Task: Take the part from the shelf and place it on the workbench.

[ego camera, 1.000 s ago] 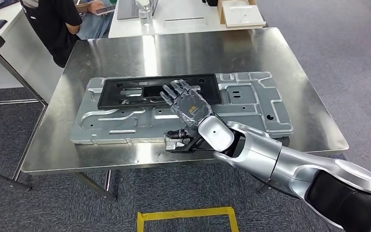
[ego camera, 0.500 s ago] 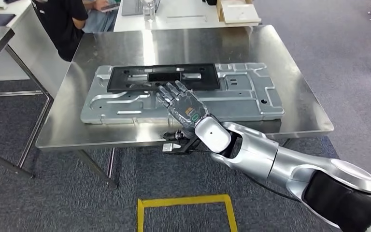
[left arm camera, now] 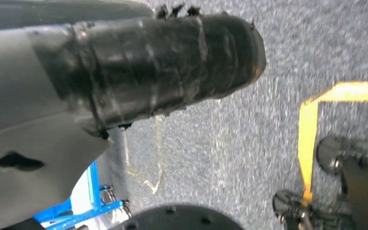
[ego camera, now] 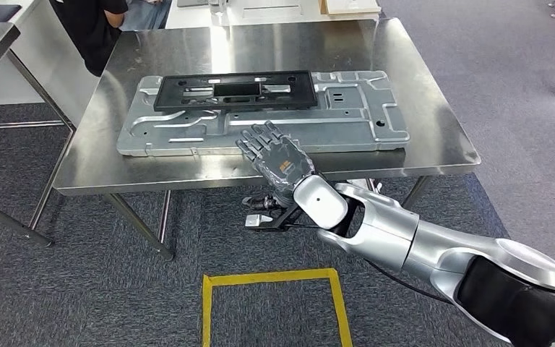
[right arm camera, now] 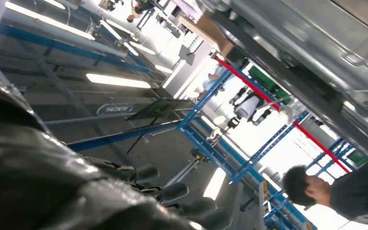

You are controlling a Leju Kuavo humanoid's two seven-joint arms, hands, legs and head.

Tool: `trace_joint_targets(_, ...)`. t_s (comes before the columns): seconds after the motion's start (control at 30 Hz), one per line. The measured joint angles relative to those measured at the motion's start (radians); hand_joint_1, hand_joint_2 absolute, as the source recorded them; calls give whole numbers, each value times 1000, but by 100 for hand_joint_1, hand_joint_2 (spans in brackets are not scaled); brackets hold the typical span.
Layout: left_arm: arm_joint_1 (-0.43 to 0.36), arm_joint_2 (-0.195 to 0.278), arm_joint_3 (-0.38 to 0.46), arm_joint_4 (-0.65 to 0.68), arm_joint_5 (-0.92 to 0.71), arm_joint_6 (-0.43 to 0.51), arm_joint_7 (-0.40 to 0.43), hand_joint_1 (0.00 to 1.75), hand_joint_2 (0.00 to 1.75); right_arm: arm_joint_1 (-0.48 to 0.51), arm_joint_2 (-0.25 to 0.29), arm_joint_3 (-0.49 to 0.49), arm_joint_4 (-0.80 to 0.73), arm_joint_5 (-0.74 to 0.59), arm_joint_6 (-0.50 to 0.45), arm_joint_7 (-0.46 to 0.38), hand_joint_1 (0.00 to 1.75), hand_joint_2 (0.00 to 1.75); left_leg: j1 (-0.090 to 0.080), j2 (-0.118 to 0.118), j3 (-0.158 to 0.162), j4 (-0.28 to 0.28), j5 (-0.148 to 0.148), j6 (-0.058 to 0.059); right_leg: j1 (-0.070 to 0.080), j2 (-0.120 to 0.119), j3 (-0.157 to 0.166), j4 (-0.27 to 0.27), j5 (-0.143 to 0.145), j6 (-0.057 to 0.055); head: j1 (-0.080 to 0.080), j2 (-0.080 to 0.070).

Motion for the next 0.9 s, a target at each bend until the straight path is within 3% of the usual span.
trace_joint_targets(0.07,0,0,0,0,0,0,0,0,0,0,0,0,0,0,0,0,0,0,1,0,-1,1,-1,0,0,0,0,0,1,-1,0,0)
trace_joint_targets(0.1,1,-1,0,0,0,0,0,0,0,0,0,0,0,0,0,0,0,0,1,0,-5,9,-17,-2,0,0,-2,0,5,-2,0,0)
trace_joint_targets(0.17,1,-3,0,0,0,-2,0,0,0,3,0,1,-1,0,0,0,0,0,3,-1,-24,147,-128,-11,2,0,-44,3,41,-8,-3,0)
trace_joint_targets(0.2,1,-4,0,0,0,-2,0,0,0,6,0,1,-1,0,0,0,0,0,4,-2,-15,210,-169,-15,3,-1,-75,6,65,-9,-4,0)
trace_joint_targets(0.23,1,-4,0,0,0,-2,0,0,0,9,0,1,-1,0,0,0,0,0,4,-2,12,249,-191,-17,2,-1,-107,8,89,-9,-4,0)
trace_joint_targets(0.27,0,-4,0,0,0,-2,0,0,0,11,0,1,-1,0,0,0,0,0,3,-2,67,209,-176,-14,2,-1,-129,11,105,-5,-4,0)
trace_joint_targets(0.3,-2,-4,0,0,0,-2,0,0,0,11,0,0,-2,0,0,0,0,0,0,-3,125,135,-181,-11,1,-1,-139,12,115,0,-4,0)
trace_joint_targets(0.37,-5,-2,0,0,-1,-2,2,0,0,11,-1,-2,-4,0,-1,1,0,0,-7,-5,201,21,-211,-3,0,-4,-148,10,134,11,-3,0)
trace_joint_targets(0.4,-6,-1,0,0,-1,-2,3,0,0,11,-1,-2,-4,0,-1,2,0,0,-12,-6,211,-4,-218,2,-1,-6,-149,4,144,17,-4,0)
trace_joint_targets(0.47,-6,-1,0,0,-2,-2,6,0,0,13,-1,-2,-4,0,-2,3,0,0,-13,-5,202,-20,-198,17,-1,-6,-148,-8,160,30,-4,0)
trace_joint_targets(0.5,-7,-1,0,0,-2,-2,8,0,0,13,-2,-2,-4,0,-2,3,0,0,-11,-3,198,-28,-182,26,-1,-4,-155,-1,146,35,-3,0)
trace_joint_targets(0.53,-6,-1,0,0,-2,-3,9,0,0,14,-3,-2,-4,0,-3,3,0,0,-9,0,190,-37,-165,33,-1,-2,-168,25,112,39,-2,0)
trace_joint_targets(0.6,-6,-2,-1,0,-2,-4,10,0,0,15,-4,-1,-3,0,-5,3,0,0,-8,6,164,-41,-137,43,0,1,-202,138,7,41,1,0)
trace_joint_targets(0.63,-6,-2,-1,0,-3,-5,10,0,0,16,-5,-1,-2,0,-6,3,0,0,-10,7,146,-40,-125,45,0,1,-213,201,-27,41,2,0)
trace_joint_targets(0.67,-6,-2,-1,0,-4,-5,10,0,0,18,-6,-1,-1,0,-8,3,0,0,-12,7,128,-39,-112,46,1,1,-213,247,-36,42,2,0)
trace_joint_targets(0.7,-7,-2,-2,0,-6,-5,10,0,0,20,-7,-1,-1,-1,-10,3,0,0,-13,7,109,-36,-99,46,1,1,-200,266,-20,42,1,0)
trace_joint_targets(0.77,-8,-2,-3,0,-10,-3,11,0,0,21,-8,-1,0,-4,-15,3,0,0,-15,6,71,-26,-75,44,1,1,-130,215,27,38,2,0)
trace_joint_targets(0.83,-8,-2,-5,0,-13,-2,13,0,0,21,-7,-4,-2,-8,-21,3,0,0,-17,4,39,-9,-57,37,5,2,-20,80,11,31,0,0)
trace_joint_targets(0.9,-6,-2,-6,0,-14,-1,14,0,0,22,-7,-8,-4,-12,-27,2,0,0,-17,3,23,2,-39,27,13,2,33,-7,-19,20,0,0)
